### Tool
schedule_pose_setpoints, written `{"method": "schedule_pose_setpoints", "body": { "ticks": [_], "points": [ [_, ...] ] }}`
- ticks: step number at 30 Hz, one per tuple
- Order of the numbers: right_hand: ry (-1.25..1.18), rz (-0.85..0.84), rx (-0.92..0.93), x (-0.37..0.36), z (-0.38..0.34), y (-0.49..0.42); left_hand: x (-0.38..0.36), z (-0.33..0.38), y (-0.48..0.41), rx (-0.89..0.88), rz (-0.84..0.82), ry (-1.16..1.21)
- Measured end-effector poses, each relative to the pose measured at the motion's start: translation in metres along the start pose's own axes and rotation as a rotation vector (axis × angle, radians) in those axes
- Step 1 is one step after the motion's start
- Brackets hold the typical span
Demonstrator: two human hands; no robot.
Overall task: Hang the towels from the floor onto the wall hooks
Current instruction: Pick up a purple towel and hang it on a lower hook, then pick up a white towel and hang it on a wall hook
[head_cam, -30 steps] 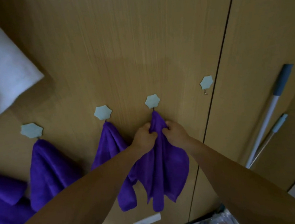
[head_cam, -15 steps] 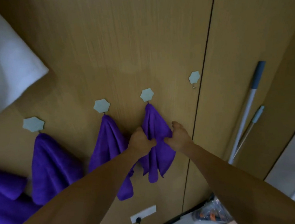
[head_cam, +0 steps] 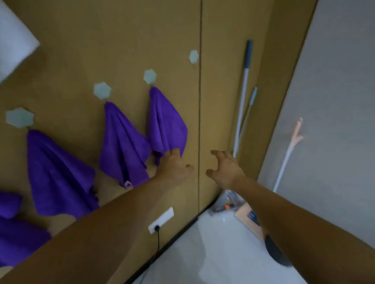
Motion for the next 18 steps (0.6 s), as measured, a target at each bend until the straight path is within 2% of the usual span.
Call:
{"method": "schedule_pose_setpoints", "body": {
  "ticks": [3,8,13,18],
  "points": [
    [0.065,-0.060,-0.103,-0.008,0.055,0.048,-0.074,0.000,0.038,-0.003,-0.250,-0.026],
    [0.097,-0.132,-0.252,-0.027,0.145,0.114,-0.174,0.007,0.099,-0.040,-0.532,0.022],
    [0.033,-0.239,-0.378,-0.066,0.228,0.187,-0.268,0.017,0.152,-0.040,-0.660,-0.115],
    [-0.076,-0.255,-0.556,-0.092,0.342,0.285,-0.382,0.031,0.215,-0.003,-0.818,-0.184]
  ]
}}
Point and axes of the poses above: each hand's wrist, its own y-axis away from the middle knuckle, its own x-axis out of the back of the hand, z = x × y, the point moved 8 cm from there along -y, towards the middle knuckle, and after that the axes turned 5 degrees about x, right-handed, at the moved point
